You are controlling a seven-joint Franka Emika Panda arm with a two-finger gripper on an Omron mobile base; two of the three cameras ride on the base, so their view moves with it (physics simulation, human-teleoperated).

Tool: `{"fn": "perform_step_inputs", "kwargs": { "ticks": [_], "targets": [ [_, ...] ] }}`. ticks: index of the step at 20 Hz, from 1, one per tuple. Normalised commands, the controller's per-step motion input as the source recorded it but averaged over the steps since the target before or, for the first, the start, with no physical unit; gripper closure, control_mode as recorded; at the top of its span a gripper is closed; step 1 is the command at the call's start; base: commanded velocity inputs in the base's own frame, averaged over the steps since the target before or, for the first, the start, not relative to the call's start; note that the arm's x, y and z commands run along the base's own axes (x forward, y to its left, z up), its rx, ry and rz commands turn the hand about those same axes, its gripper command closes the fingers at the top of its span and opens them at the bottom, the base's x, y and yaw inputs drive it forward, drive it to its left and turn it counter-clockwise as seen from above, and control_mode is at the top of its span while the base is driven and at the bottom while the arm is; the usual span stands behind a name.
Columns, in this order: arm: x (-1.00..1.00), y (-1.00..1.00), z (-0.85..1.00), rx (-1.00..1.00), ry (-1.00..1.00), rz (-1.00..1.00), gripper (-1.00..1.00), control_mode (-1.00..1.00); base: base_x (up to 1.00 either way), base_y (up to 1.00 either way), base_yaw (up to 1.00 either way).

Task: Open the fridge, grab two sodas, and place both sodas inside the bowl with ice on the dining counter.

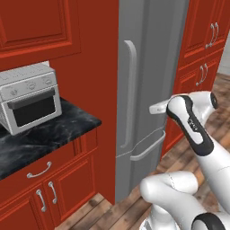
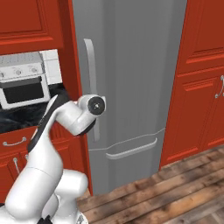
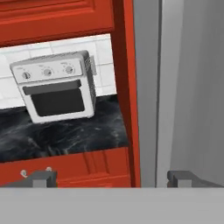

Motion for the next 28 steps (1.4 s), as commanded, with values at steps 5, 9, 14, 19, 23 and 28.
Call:
{"fn": "perform_step_inputs", "kwargs": {
  "ticks": [5, 9, 14, 19, 23, 28],
  "targets": [
    [0.24, -0.04, -0.16, -0.03, -0.19, 0.03, -1.00, -1.00, 0.00, 0.00, 0.00],
    [0.23, 0.00, -0.05, -0.01, -0.17, 0.03, -1.00, -1.00, 0.00, 0.00, 0.00],
    [0.23, 0.00, 0.00, 0.00, -0.09, 0.00, -1.00, -1.00, 0.00, 0.00, 0.00],
    [0.29, 0.00, 0.00, 0.00, -0.02, 0.00, -1.00, -1.00, 0.00, 0.00, 0.00],
    [0.33, 0.00, 0.00, 0.00, 0.00, 0.00, -1.00, -1.00, 0.00, 0.00, 0.00],
    [0.31, 0.00, 0.00, 0.00, 0.00, 0.00, -1.00, -1.00, 0.00, 0.00, 0.00]
  ]
}}
